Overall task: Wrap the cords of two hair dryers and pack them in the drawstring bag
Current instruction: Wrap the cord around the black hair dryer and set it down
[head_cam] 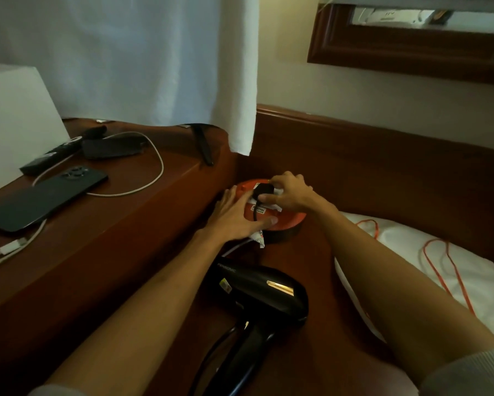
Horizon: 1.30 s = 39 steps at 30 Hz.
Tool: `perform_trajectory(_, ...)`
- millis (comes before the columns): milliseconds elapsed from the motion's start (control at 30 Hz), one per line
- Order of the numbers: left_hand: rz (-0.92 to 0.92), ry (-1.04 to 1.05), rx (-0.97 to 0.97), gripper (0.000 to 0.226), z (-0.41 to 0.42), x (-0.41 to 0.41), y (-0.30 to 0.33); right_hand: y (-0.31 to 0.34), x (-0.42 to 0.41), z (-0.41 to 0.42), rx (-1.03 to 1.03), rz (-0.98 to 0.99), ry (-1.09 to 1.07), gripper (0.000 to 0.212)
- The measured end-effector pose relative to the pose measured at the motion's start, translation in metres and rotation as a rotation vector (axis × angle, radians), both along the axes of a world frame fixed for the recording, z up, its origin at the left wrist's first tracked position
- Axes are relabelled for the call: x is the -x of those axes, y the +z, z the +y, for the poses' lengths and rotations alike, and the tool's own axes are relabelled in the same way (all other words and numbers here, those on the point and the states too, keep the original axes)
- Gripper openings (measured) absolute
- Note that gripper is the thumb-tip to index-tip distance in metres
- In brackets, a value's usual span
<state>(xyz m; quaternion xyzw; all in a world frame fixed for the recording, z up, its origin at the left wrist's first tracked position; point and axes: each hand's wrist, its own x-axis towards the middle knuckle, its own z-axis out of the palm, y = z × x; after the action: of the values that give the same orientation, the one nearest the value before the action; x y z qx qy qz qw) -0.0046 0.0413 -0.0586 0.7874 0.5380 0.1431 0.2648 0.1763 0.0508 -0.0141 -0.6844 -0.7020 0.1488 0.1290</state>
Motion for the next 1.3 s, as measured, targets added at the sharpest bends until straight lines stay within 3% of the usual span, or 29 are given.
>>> perform_trajectory(133, 0.049, 0.003, -0.005, 0.111, 0.004, -0.002, 0.003, 0.01, 0.004, 0.006, 0.007, -0.077, 0.071, 0.027)
perform_trajectory(233, 0.09, 0.007, 0.057, 0.116, 0.006, -0.006, 0.018, 0.022, 0.009, 0.003, 0.025, -0.051, 0.096, 0.032)
perform_trajectory(367, 0.077, 0.035, 0.136, 0.11, 0.001, -0.011, 0.035, 0.028, -0.002, -0.009, -0.007, 0.162, -0.008, 0.047)
perform_trajectory(500, -0.055, 0.035, 0.085, 0.102, -0.031, -0.012, 0.058, 0.021, -0.017, -0.05, -0.129, 0.257, -0.114, 0.043)
perform_trajectory(633, -0.291, 0.106, -0.041, 0.083, -0.091, 0.006, 0.067, -0.01, -0.035, -0.102, -0.281, 0.335, -0.332, 0.058)
perform_trajectory(733, -0.384, 0.108, -0.063, 0.059, -0.16, 0.02, 0.063, -0.033, -0.041, -0.124, -0.187, 0.358, -0.487, 0.066)
perform_trajectory(900, -0.236, 0.169, -0.091, 0.039, -0.247, 0.024, 0.026, -0.044, -0.031, -0.141, 0.007, 0.2, -0.486, 0.073)
perform_trajectory(1000, -0.142, 0.238, -0.094, 0.052, -0.256, 0.023, 0.005, -0.05, -0.038, -0.144, 0.102, 0.183, -0.387, 0.115)
perform_trajectory(1033, -0.117, 0.257, -0.089, 0.058, -0.257, 0.024, -0.001, -0.049, -0.039, -0.15, 0.088, 0.157, -0.366, 0.118)
perform_trajectory(1133, -0.068, 0.237, -0.125, 0.064, -0.26, 0.026, -0.015, -0.022, -0.025, -0.194, -0.034, 0.148, -0.366, 0.077)
perform_trajectory(1233, -0.179, 0.227, -0.216, 0.042, -0.264, 0.028, -0.011, -0.014, -0.01, -0.242, -0.192, 0.321, -0.302, 0.043)
perform_trajectory(1300, -0.315, 0.216, -0.267, 0.025, -0.268, 0.03, 0.004, -0.018, 0.005, -0.278, -0.226, 0.415, -0.242, 0.032)
